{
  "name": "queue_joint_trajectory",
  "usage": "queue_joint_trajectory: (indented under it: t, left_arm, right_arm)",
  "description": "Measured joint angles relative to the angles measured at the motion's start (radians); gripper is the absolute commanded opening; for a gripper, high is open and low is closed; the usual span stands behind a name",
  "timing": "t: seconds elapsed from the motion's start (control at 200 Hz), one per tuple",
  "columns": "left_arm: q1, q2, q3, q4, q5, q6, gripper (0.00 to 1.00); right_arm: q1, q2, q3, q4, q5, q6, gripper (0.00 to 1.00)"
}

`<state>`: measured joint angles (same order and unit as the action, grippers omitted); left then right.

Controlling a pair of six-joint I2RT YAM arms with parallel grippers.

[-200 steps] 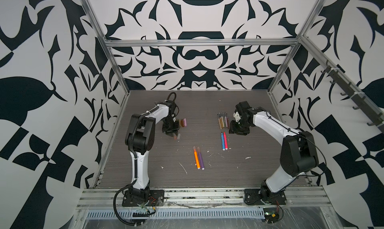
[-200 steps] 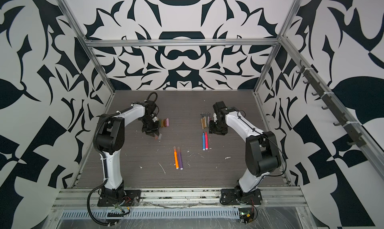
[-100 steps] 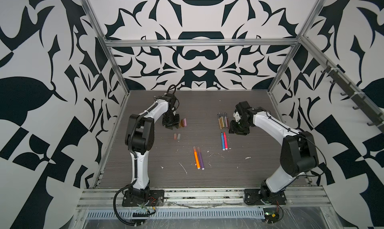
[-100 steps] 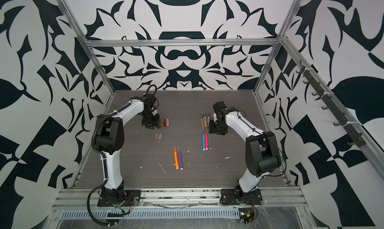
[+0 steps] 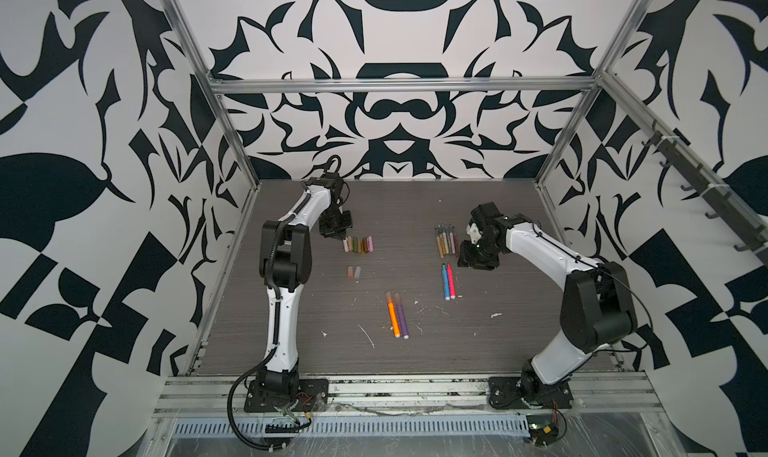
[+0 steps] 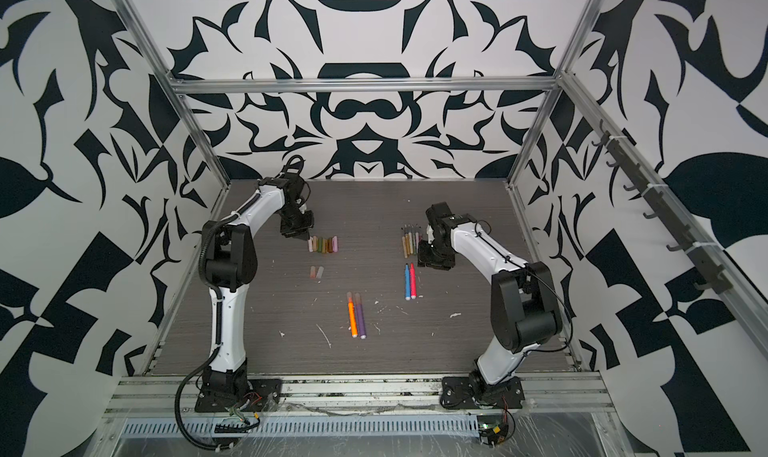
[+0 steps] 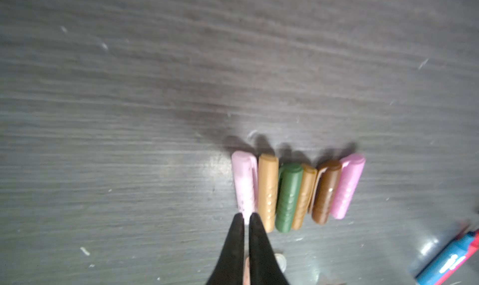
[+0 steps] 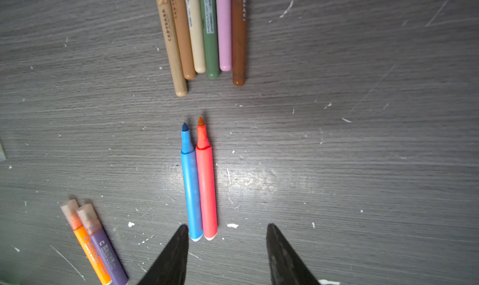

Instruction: Open the pen caps

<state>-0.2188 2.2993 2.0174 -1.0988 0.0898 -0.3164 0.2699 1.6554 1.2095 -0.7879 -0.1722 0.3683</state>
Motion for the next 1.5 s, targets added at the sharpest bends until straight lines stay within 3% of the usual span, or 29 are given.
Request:
queue_joint_trajectory:
  t: [0.08,1.5]
  left_arm:
    - [0.000,0.013,0.028,-0.009,0.003,0.002,0.00]
    - [-0.002,0.019,-0.016,-0.019,0.083,-0.017,0.00]
  right_arm:
    - [0.000,0.000,-0.003,0.000,0.000,0.000,0.51]
    - [0.000,-0.001,-0.019,0.001,0.000,0.007,0.51]
